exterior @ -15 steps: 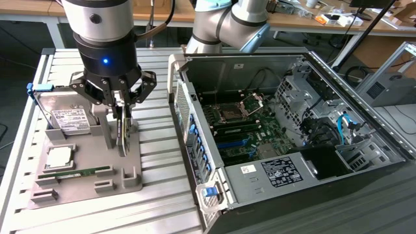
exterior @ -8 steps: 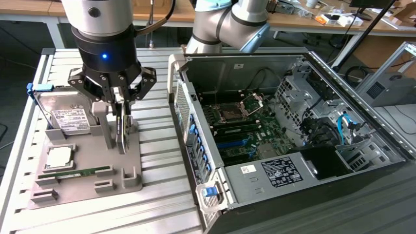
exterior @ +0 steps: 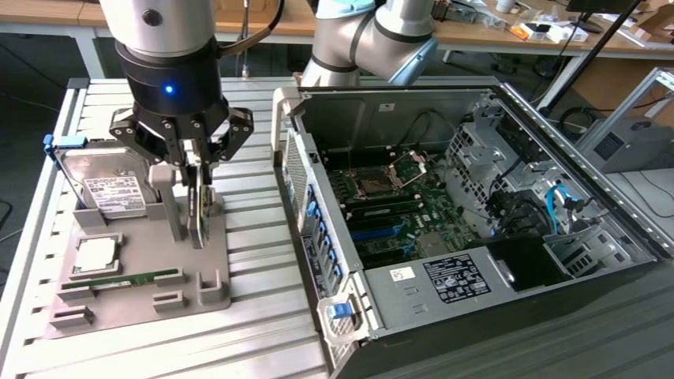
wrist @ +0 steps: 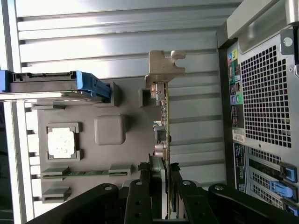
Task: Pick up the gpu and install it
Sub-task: 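Pick up the gpu and move the gpu toward the slot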
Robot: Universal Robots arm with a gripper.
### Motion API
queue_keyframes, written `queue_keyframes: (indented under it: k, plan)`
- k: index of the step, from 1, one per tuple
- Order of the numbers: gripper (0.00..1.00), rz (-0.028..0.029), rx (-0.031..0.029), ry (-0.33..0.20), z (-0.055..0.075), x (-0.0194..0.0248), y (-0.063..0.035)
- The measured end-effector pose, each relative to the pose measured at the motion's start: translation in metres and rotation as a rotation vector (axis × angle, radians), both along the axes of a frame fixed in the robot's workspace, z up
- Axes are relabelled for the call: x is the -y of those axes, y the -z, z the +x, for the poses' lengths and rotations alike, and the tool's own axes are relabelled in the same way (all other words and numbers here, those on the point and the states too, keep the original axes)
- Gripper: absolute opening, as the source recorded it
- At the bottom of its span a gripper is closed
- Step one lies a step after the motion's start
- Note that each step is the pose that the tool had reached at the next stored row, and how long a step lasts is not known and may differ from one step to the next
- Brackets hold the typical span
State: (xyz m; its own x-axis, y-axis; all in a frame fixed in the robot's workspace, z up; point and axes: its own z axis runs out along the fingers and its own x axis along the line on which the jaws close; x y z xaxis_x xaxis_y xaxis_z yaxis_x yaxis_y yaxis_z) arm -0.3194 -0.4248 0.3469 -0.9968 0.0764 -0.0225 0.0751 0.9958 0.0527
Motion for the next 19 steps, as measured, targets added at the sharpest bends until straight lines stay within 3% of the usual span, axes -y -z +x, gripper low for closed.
queue_keyframes:
  k: [19]
  plan:
    - [0.27,0.0032,0.0,0.0,0.0,0.0,-0.0048]
